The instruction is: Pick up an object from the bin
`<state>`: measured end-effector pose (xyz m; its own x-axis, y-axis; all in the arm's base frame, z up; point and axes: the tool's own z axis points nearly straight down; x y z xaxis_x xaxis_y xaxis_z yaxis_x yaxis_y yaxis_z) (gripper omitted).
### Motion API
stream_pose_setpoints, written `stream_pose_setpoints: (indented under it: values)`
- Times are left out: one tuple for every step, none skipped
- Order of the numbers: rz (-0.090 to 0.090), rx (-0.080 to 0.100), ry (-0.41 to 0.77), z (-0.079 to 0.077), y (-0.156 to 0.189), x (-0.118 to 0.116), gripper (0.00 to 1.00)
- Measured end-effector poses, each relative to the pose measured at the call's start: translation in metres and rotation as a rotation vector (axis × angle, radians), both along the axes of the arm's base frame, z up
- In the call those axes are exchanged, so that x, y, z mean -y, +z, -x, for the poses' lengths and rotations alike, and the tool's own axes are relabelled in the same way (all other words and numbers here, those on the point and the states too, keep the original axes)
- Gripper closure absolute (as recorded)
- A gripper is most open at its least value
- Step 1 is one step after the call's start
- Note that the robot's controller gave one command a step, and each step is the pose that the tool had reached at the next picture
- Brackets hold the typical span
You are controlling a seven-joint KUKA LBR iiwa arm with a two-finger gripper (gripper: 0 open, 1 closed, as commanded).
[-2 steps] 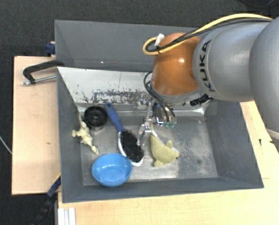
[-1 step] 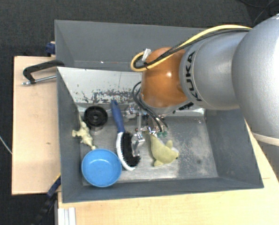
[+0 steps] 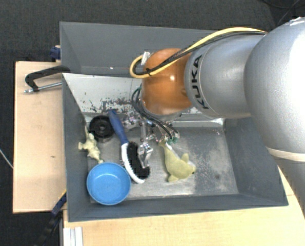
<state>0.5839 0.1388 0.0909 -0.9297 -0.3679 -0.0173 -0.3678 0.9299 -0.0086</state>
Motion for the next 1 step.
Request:
stream_pose_setpoints:
  values:
    - [-0.002, -0.007, -0.010, 0.0570, 0.0004, 0.0436, 0.00]
